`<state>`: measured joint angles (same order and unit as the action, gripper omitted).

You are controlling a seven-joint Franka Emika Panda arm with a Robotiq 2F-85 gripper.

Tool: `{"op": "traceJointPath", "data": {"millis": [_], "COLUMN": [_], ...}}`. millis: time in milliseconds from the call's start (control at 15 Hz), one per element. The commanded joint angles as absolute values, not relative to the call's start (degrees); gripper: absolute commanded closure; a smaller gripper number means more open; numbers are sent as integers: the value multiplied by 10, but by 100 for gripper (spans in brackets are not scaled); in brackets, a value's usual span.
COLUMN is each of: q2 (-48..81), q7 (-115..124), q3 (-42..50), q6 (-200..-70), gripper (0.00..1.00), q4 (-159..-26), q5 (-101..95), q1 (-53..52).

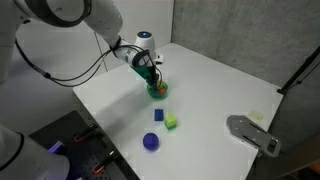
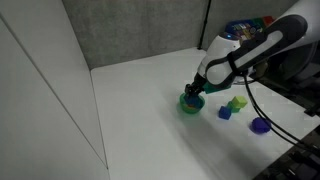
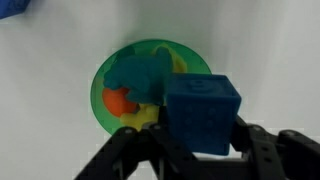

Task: Put the blue block inside the bowl

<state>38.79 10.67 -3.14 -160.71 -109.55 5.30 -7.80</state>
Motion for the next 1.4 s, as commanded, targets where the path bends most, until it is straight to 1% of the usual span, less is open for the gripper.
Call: {"op": "traceJointPath", "data": {"millis": [0,133,200,267,333,400,533,600,1067,1333], "q2": [405,410,412,412,411,409,406,404,351,293], "q7": [78,74,72,70,70,70,69,69,69,77], "q3": [-42,-43,-42,-43,-43,-42,-41,-41,-23,13], "q6": [-1627,-1631,-1631,-1631,-1631,-1631,-1630,-1629,-1618,-1601], "gripper": [69,69,54,19,19,17,2,0,0,0], "q4": [-1079,-1079,-1080,-1081,-1083,-1085,-1087,-1088,-1115,-1149], "q5": [53,53,52,52,53,51,51,51,46,27], "q1": [-67,-67,-67,-67,-66,-67,-67,-66,-58,-63]}}
